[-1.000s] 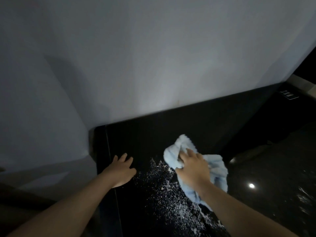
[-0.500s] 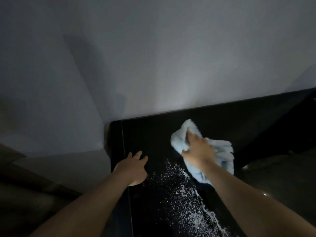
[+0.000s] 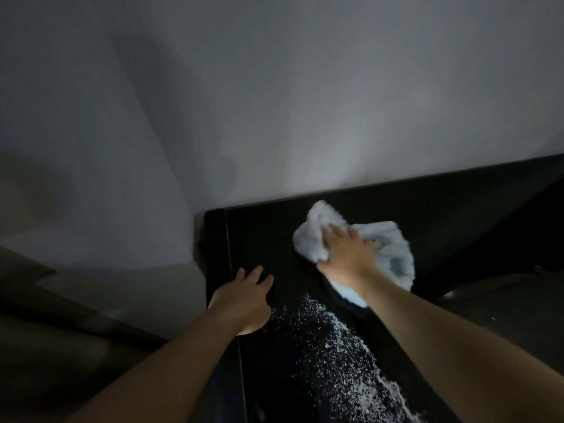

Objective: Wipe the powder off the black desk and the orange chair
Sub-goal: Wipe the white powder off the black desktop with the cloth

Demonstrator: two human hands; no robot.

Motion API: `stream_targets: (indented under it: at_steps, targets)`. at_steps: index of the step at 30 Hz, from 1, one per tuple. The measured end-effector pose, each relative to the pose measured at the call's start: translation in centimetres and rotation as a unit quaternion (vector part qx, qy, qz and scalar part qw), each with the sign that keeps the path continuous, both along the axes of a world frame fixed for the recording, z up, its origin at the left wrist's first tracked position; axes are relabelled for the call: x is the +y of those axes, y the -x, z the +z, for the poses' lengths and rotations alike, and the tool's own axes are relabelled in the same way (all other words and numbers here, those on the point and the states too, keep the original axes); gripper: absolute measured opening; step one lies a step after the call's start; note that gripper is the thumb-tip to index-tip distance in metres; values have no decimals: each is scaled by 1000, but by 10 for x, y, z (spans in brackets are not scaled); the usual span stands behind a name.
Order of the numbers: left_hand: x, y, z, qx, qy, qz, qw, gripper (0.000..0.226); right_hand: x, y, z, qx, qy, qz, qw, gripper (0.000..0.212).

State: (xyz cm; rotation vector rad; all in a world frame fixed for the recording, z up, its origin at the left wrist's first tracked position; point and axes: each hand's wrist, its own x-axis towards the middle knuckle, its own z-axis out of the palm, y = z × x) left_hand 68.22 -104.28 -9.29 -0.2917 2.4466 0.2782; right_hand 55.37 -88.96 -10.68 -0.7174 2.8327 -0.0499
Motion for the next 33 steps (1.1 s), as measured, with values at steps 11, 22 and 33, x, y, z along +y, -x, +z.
stream_targets:
  at_steps: [11, 22, 33]
  targets:
    - [0, -4, -1, 4, 0, -3, 1000, 62, 19, 15, 21, -70, 118, -54, 989, 90]
    - [-11, -16, -8, 74, -32, -1, 997, 53, 25, -55, -6, -2, 88, 63, 994, 55]
    - [-28, -65, -25, 81, -54, 56, 994, 121, -48, -31, 13, -44, 170, 20, 984, 66]
